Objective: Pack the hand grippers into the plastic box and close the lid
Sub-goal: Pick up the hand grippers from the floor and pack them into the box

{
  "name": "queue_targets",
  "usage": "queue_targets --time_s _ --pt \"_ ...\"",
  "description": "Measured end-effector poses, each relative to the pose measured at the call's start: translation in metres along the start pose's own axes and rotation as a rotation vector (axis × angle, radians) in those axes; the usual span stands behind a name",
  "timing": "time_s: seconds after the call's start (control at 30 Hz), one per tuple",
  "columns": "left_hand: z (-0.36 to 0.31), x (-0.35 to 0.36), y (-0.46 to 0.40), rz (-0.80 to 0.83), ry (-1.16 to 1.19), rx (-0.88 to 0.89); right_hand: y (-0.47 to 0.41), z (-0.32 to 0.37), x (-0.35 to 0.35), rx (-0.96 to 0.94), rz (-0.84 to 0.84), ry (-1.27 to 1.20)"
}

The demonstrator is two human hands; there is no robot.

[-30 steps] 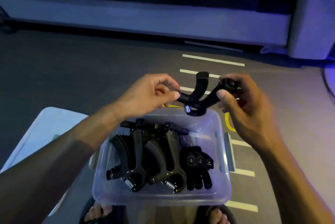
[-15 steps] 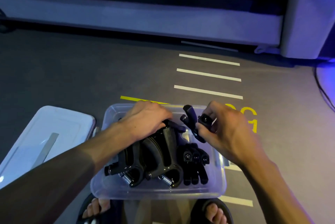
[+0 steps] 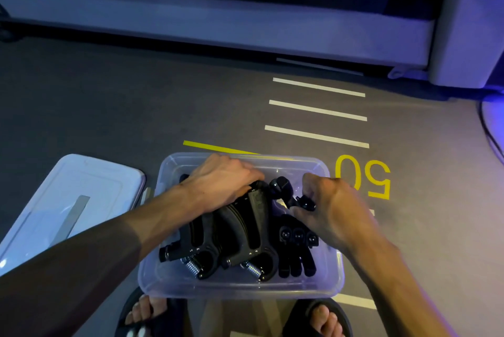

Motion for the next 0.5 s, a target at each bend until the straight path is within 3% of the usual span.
queue_targets --time_s 0.17,0.37,0.5 --pt "0.002 -0.002 0.002 -0.021 0.031 0.030 -0.011 -0.013 -0.003 0.146 0.153 0.080" --pt "0.003 0.000 0.000 -0.014 0.039 0.044 -0.018 -0.004 0.003 0.108 0.110 0.312" --pt "0.006 0.001 -0.001 -0.020 0.062 0.062 -0.015 -0.004 0.000 0.112 0.326 0.280"
Point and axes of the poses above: each hand's wrist, its own y-axis away from the middle knuckle, its own x-axis out of the palm, z = x × y, the point moved 3 cm from there along -y, towards the middle knuckle, and after that the axes turned 7 degrees about -z, right-handed, at the moved point
